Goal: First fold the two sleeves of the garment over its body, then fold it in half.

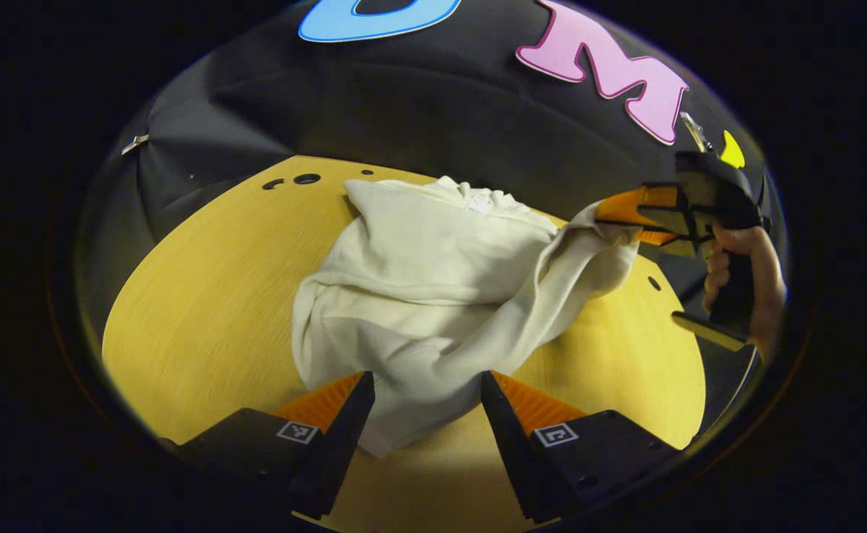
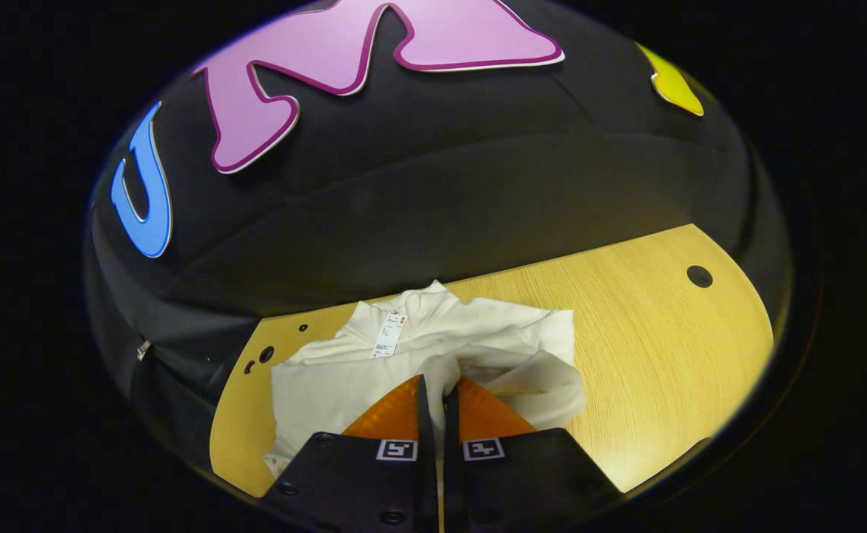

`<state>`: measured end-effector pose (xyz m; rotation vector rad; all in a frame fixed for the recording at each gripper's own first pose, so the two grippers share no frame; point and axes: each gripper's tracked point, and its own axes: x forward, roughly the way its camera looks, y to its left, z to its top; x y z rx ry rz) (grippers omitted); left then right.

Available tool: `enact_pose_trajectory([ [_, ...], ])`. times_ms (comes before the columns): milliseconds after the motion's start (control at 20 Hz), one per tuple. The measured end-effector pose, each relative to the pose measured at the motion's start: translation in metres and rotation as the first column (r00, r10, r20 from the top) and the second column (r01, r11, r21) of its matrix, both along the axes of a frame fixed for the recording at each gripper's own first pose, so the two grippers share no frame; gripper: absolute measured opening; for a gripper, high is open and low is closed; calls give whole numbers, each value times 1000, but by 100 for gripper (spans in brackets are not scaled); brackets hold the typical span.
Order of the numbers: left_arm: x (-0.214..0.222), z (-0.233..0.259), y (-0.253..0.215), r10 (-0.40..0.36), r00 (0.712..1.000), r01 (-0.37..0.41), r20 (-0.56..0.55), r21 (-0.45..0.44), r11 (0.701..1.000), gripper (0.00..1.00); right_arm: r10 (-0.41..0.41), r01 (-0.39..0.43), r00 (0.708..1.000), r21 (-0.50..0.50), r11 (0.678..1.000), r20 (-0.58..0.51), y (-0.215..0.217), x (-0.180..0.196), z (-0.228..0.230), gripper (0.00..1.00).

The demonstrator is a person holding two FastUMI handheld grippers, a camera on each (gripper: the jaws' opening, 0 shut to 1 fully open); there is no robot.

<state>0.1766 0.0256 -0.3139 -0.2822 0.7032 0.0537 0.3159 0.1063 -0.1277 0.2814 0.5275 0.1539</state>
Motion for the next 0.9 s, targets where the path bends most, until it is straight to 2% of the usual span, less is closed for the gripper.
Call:
enact_pose_trajectory([
  [100, 2, -17, 18, 84, 996, -85, -37, -27, 996, 94, 10, -10, 1000, -3, 1000, 2, -1, -2, 2, 7],
  [150, 7, -14, 22, 108, 994, -108, -19, -45, 993, 95, 17, -17, 1000, -6, 1000, 6, -2, -3, 3, 8],
  [250, 22, -15, 21, 106, 994, -106, -12, -56, 993, 89, 27, -27, 1000, -12, 1000, 12, -4, -4, 3, 7],
  [350, 37, -19, 23, 107, 994, -108, -16, -54, 993, 62, 38, -38, 999, -12, 999, 9, -4, -6, 1, 7],
  [450, 49, -13, 21, 117, 993, -116, 5, -88, 989, 36, 44, -43, 999, -22, 999, 16, -6, -5, 1, 8],
  [500, 53, -10, 22, 123, 992, -122, 9, -105, 987, 14, 44, -43, 999, -24, 999, 19, -7, -5, 0, 8],
  [550, 55, -7, 20, 113, 993, -111, 13, -119, 987, 6, 42, -42, 999, -24, 999, 19, -9, -4, 0, 8],
  [900, 112, 65, 42, 114, 975, -96, 189, -103, 990, 6, -1, 1, 1000, 11, 1000, 23, -25, 11, 1, 7],
])
